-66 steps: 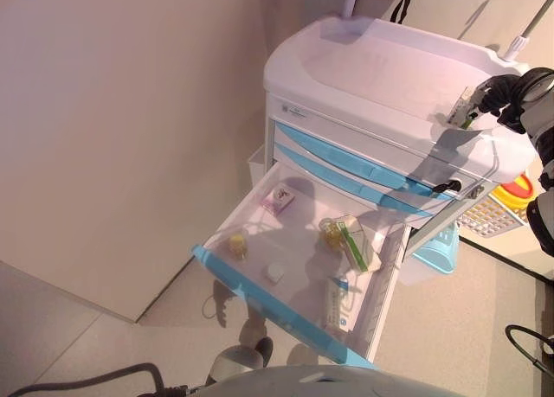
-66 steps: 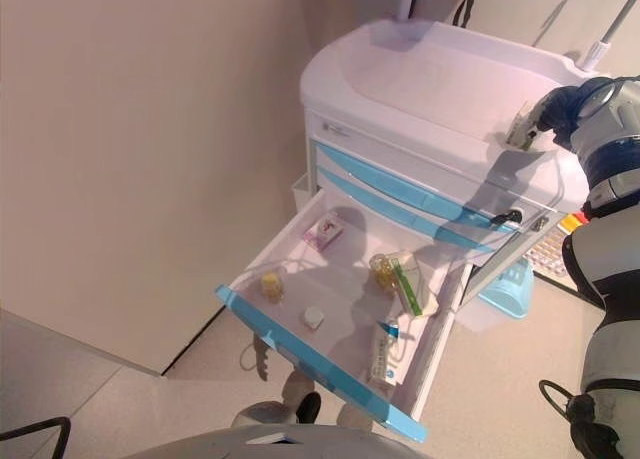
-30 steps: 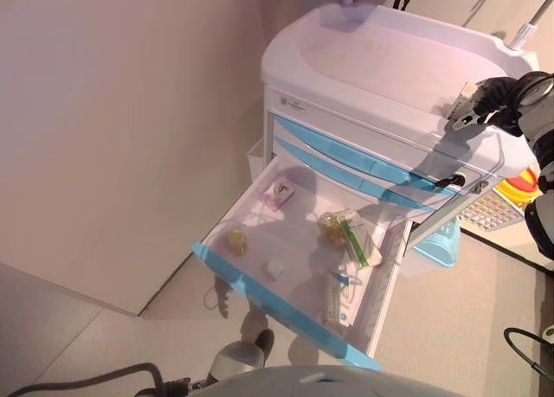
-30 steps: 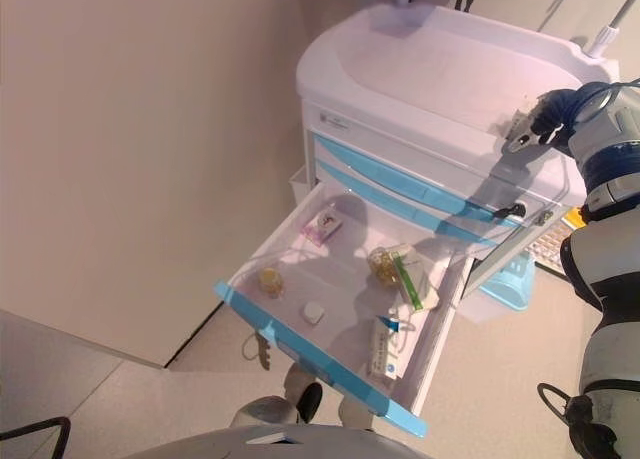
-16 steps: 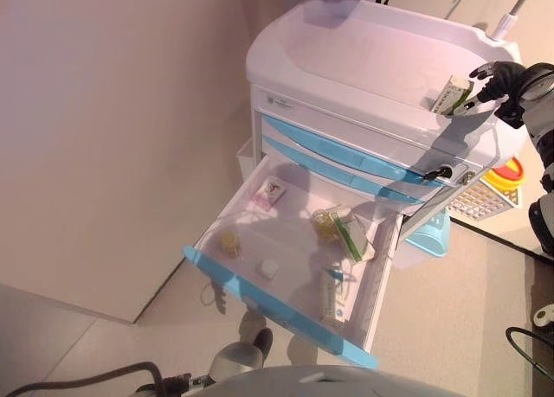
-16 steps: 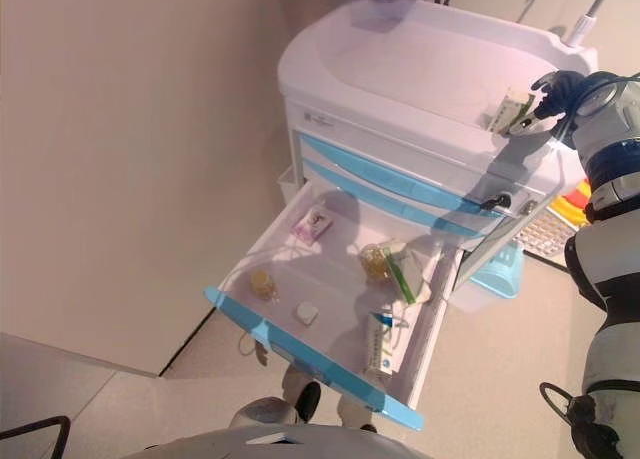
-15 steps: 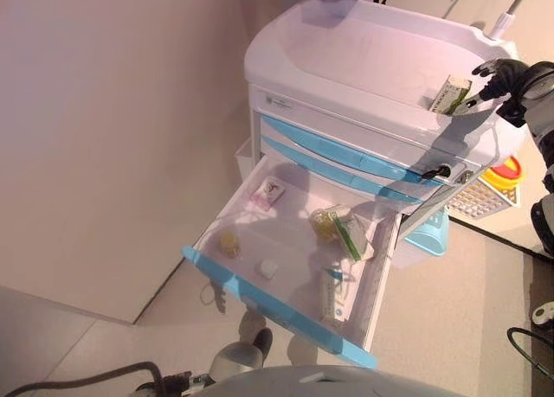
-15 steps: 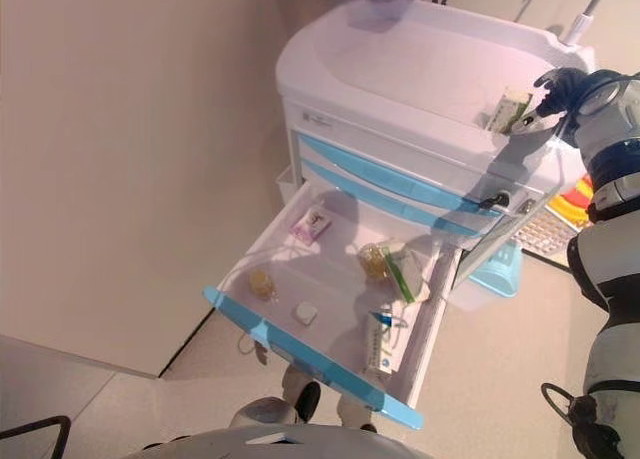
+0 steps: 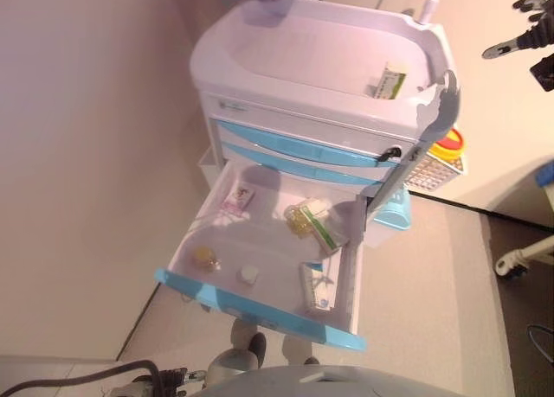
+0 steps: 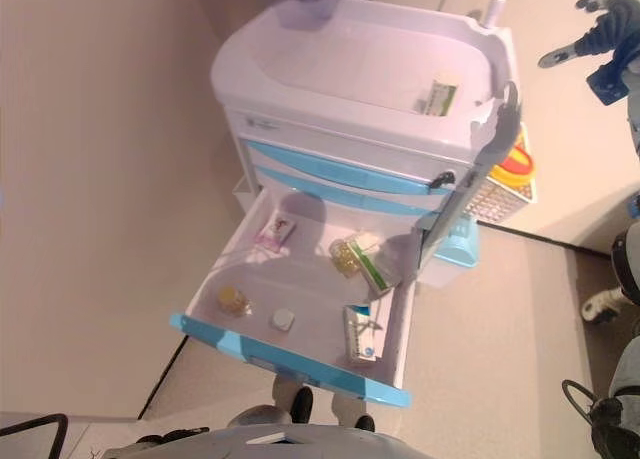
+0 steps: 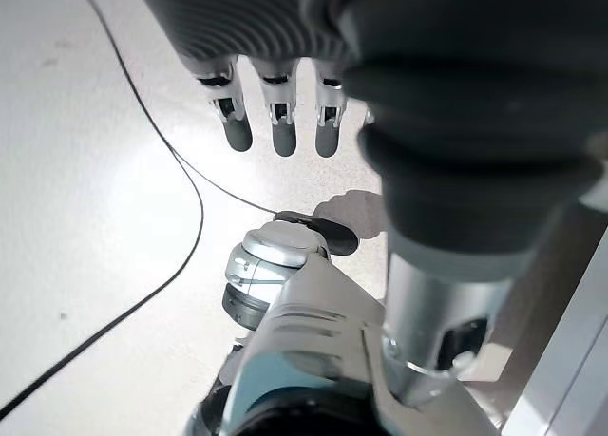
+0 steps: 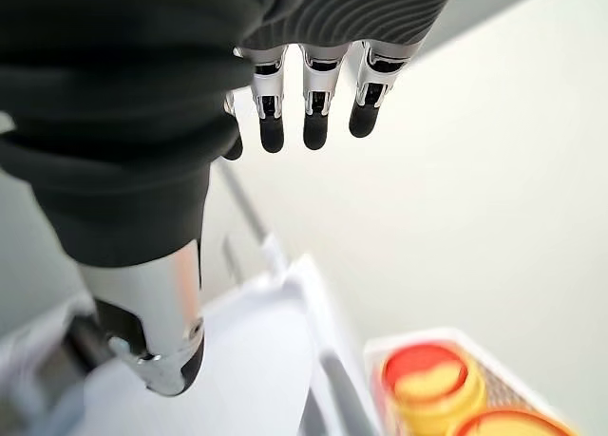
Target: Open the drawer and pick up the medicine
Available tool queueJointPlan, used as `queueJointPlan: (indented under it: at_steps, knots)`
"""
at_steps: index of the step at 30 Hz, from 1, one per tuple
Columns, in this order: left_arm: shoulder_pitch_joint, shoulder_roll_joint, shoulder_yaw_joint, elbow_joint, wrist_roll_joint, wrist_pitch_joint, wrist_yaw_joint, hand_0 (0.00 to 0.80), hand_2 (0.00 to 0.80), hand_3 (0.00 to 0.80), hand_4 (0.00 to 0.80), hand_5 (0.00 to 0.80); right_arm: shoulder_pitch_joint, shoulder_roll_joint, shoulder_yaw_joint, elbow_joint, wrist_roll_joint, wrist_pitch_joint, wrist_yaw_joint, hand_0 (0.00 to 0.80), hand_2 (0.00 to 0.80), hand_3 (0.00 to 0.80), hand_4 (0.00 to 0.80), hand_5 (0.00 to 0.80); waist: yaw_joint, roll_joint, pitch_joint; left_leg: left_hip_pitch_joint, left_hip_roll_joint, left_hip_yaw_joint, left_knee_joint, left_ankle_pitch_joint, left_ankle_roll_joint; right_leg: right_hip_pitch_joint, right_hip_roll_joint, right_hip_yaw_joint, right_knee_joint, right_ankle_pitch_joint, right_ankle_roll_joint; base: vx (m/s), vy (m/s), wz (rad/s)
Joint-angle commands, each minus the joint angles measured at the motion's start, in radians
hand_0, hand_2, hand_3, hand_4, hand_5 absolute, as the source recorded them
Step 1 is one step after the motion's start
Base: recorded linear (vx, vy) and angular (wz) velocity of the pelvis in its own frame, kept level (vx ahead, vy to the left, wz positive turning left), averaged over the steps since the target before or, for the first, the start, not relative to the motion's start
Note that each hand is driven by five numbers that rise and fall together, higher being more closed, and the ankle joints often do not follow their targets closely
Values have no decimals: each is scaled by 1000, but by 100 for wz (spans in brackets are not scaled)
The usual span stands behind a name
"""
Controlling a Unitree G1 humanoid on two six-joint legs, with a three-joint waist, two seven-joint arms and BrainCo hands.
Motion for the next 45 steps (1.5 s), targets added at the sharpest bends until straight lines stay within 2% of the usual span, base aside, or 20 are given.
queueJointPlan:
  at_steps: [1, 3, 5, 7, 9, 11, 12, 16, 21, 23, 29, 34, 38, 45]
  knots:
    - [9, 28, -33, 31, 43, -4, -22, 0, 0, 0, 0, 0, 118, -71, -105, -132, 162, -25, -125, 0, 0, 0, 0, 0, -14, -30, -75, 39, 0, 50, 35, -126, -21, -14, -50, 28, 39, 25, 48, -66, -23, -29]
    - [9, 18, -27, 26, 47, -12, -25, 0, 0, 0, 0, 0, 348, -55, -299, -249, 193, -50, -159, 0, 0, 0, 0, 0, -38, -22, -76, 40, 1, 61, 35, -131, -20, -18, -47, 41, 32, 28, 50, -58, -24, -33]
    - [10, 5, -18, 34, 46, -29, -25, 0, 0, 0, 0, 0, 617, 12, -511, -356, 221, -104, -175, 0, 0, 0, 0, 0, -67, -12, -77, 41, 2, 74, 33, -136, -18, -24, -42, 58, 25, 33, 51, -47, -21, -27]
    - [13, -13, 8, 47, 50, -48, -22, 0, 0, 0, 0, 0, 892, 157, -690, -452, 272, -160, -180, 0, 0, 0, 0, 0, -101, 0, -74, 41, 4, 93, 32, -143, -16, -32, -37, 78, 19, 37, 54, -50, -19, -25]
    - [16, -27, 26, 57, 44, -61, -12, 0, 0, 0, 0, 0, 1074, 291, -775, -489, 271, -232, -183, 0, 0, 0, 0, 0, -123, 7, -70, 44, 6, 112, 29, -147, -16, -35, -32, 91, 11, 42, 55, -31, -9, -39]
    - [20, -41, 48, 65, 42, -72, -2, 0, 0, 0, 0, 0, 1196, 398, -810, -484, 250, -278, -185, 0, 0, 0, 0, 0, -142, 11, -67, 49, 8, 129, 26, -150, -16, -37, -29, 101, 4, 47, 57, -18, -20, -38]
    - [26, -52, 63, 65, 46, -76, 6, 0, 0, 0, 0, 0, 1281, 475, -806, -472, 189, -319, -199, 0, 0, 0, 0, 0, -158, 14, -65, 50, 9, 144, 27, -153, -15, -38, -29, 108, -2, 50, 59, -18, -27, -33]
    - [48, -62, 92, 65, 92, -76, 13, 0, 0, 0, 0, 0, 1400, 581, -755, -404, 67, -410, -277, 0, 0, 0, 0, 0, -186, 18, -57, 51, 13, 180, 30, -156, -14, -46, -27, 116, 0, 56, 59, -5, -33, -44]
    - [62, -63, 82, 62, 133, -77, 6, 0, 0, 0, 0, 0, 1439, 656, -675, -275, 19, -412, -320, 0, 0, 0, 0, 0, -207, 25, -43, 50, 12, 202, 37, -162, -8, -54, -24, 131, 5, 55, 59, 18, -12, -28]
    - [58, -66, 59, 60, 128, -89, 8, 0, 0, 0, 0, 0, 1439, 670, -642, -165, -7, -413, -320, 0, 0, 0, 0, 0, -210, 29, -34, 47, 10, 206, 40, -165, -4, -58, -24, 136, 2, 58, 60, 19, 23, -8]
    - [13, -73, 3, 34, 90, -126, 17, 0, 0, 0, 0, 0, 1416, 690, -548, 67, -115, -426, -297, 0, 0, 0, 0, 0, -208, 43, 7, 1, 9, 206, 74, -168, 9, -105, -32, 147, 34, 58, 62, -7, 46, -14]
    - [-62, -59, -35, -9, 59, -219, 10, 0, 0, 0, 0, 0, 1371, 691, -461, 103, -154, -396, -282, 0, 0, 0, 0, 0, -209, 49, 83, -95, 5, 207, 154, -178, 24, -199, -44, 155, 113, 43, 58, -141, 53, -18]
    - [-150, -26, -87, -168, 42, -255, 80, 0, 0, 0, 0, 0, 1309, 668, -354, 80, -189, -389, -258, 0, 0, 0, 0, 0, -205, 53, 196, -250, -3, 207, 322, -196, 36, -329, -60, 142, 249, 23, 45, -227, 82, -28]
    - [-235, 47, -112, -369, 75, -252, 169, 0, 0, 0, 0, 0, 1257, 616, -294, -18, -149, -359, -240, 0, 0, 0, 0, 0, -207, 63, 274, -405, -12, 211, 480, -223, 45, -478, -60, 150, 384, -2, 26, -84, 102, -1]
